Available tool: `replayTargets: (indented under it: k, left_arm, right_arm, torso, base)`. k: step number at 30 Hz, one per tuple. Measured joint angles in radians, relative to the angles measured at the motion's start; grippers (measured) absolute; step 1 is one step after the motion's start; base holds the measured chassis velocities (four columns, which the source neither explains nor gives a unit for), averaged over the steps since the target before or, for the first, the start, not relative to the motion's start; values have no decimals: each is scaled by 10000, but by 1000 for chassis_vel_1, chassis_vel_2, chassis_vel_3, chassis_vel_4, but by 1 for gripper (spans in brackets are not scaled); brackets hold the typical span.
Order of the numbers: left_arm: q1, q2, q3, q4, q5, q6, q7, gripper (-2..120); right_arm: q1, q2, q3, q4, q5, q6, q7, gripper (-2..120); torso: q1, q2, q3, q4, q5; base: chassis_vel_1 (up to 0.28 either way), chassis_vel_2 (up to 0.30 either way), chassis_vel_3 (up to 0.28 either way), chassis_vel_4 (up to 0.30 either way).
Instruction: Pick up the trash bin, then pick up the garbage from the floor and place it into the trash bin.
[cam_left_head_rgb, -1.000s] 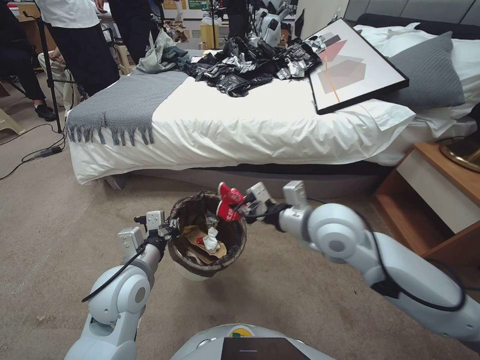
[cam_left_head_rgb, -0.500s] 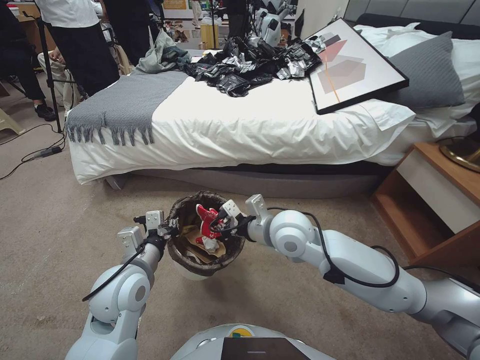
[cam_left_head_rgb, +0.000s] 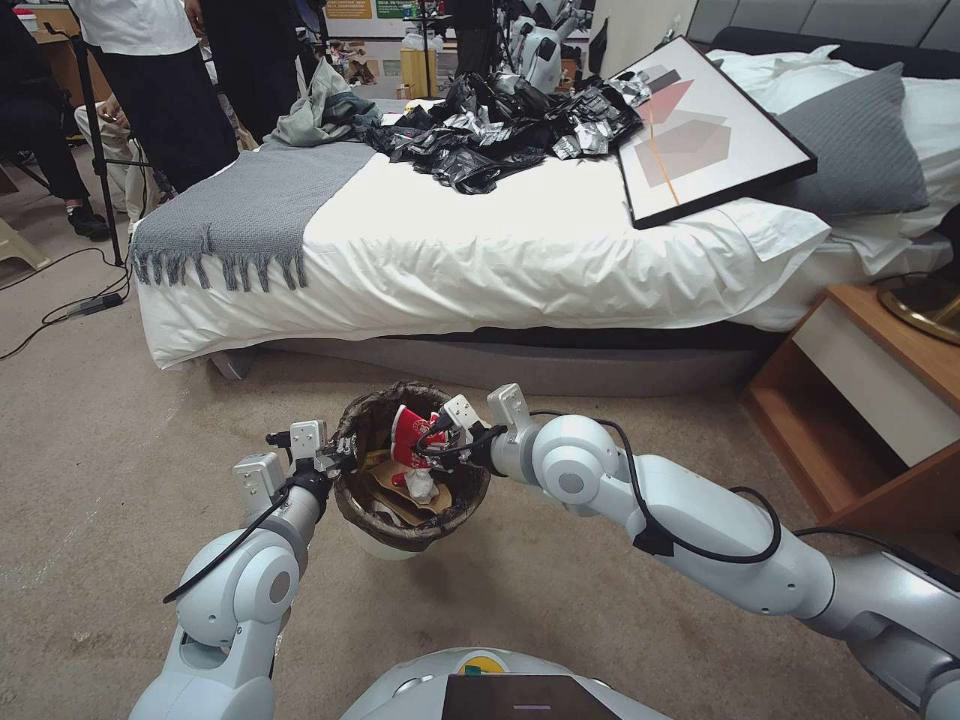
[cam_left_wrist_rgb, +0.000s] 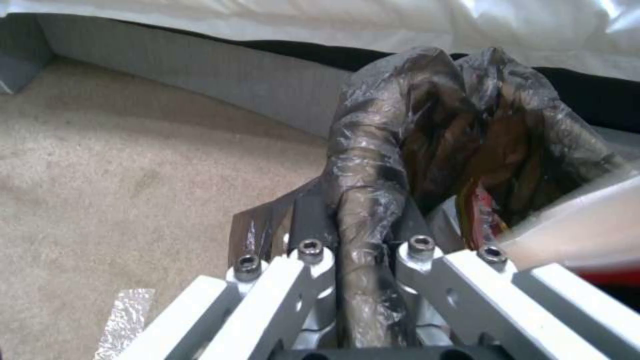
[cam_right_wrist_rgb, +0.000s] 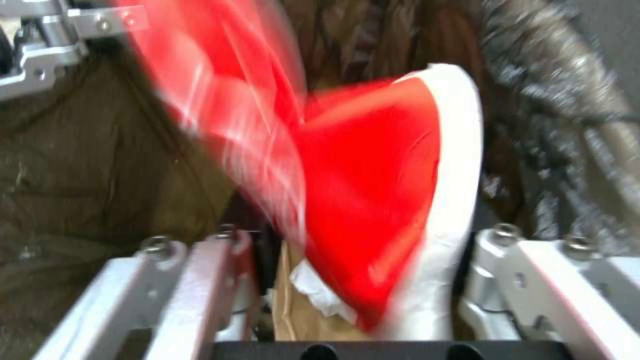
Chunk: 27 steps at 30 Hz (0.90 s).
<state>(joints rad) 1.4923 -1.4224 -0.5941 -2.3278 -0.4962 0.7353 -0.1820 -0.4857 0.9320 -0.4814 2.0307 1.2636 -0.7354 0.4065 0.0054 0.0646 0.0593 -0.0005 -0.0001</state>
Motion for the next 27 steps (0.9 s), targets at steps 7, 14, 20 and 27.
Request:
replayTargets:
  k: [7, 14, 20, 27]
  left_arm:
    - [-18, 57, -12, -3, -54, 0, 0, 5]
    - [-29, 55, -20, -13, -68, 0, -2, 5]
    - [-40, 50, -20, -13, -70, 0, -2, 5]
    - [-53, 41, -20, -13, -70, 0, -3, 5]
  right_arm:
    - [-22, 13, 419, 58, 76, 37, -74, 75]
    - [34, 6, 592, 61, 98, 105, -168, 97]
    - [26, -57, 706, 143, 98, 108, -204, 100]
    - [6, -98, 790, 214, 110, 109, -213, 100]
  torso:
    - [0, 0, -1, 0, 1]
    - [0, 0, 0, 0, 1]
    - [0, 0, 0, 0, 0]
    - [0, 0, 0, 1, 1]
  base:
    - [0, 0, 0, 0]
    - [0, 0, 0, 0]
    - [0, 0, 0, 0]
    - [0, 0, 0, 0]
